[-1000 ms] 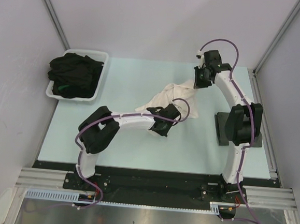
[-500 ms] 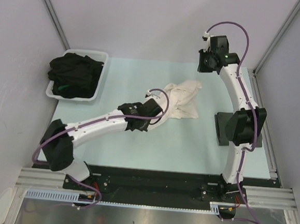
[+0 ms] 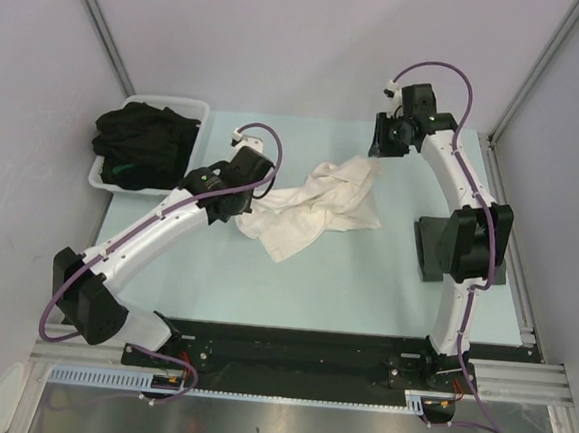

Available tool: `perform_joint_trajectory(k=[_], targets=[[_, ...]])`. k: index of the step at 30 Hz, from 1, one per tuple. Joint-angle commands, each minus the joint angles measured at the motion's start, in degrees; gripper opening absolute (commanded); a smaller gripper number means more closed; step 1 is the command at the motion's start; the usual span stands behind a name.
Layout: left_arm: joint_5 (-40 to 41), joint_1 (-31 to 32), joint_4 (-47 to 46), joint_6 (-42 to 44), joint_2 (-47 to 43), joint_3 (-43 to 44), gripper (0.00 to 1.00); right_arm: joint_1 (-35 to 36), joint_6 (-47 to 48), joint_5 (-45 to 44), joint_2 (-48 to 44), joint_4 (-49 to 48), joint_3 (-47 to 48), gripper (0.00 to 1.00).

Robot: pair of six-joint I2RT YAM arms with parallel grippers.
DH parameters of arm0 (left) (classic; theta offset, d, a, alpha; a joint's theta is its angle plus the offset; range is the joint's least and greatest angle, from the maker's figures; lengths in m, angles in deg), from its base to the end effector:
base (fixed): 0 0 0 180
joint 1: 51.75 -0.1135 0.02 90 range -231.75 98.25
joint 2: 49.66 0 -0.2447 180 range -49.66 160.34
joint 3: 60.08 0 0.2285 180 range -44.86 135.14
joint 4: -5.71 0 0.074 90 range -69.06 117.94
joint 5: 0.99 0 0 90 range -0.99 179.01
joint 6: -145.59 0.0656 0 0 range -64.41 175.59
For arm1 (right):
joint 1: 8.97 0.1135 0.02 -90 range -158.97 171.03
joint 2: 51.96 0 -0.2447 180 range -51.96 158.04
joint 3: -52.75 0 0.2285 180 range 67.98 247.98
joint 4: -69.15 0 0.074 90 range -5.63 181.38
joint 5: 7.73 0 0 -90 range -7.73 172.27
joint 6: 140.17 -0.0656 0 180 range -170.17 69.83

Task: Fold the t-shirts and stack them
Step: Flatten out the tshirt

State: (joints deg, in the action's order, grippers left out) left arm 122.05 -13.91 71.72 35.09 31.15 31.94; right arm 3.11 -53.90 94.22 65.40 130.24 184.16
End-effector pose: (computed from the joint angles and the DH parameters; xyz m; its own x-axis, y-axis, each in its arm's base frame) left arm 0.2426 -0.1432 0.2941 -0.6976 0.1702 -0.6960 0.0232 0.9762 0.2154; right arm 0.4355 0.1071 0.2852 -0.7364 -0.0925 -0.6702 -0.2954 0.9351 0.1955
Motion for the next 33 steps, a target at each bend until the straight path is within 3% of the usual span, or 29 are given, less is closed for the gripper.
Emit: perform_joint_trajectory(k=[1,18,33], targets=[[1.24,-0.14,1.68,1.69,-0.83,2.13,0.0,0.23,-1.02,3.44,-1.25,-1.48,-2.09,0.33],[-1.84,-0.14,0.1,0.54,-0.4,0.2,0.0,0.76,-4.09,2.91,-4.77,1.59,-8.95,0.36],[-2.27,-0.14,0.81,-0.43,-1.8,-0.59,0.0,0.93,-6.64,8.44,-2.93,-3.76,-13.0,0.38]])
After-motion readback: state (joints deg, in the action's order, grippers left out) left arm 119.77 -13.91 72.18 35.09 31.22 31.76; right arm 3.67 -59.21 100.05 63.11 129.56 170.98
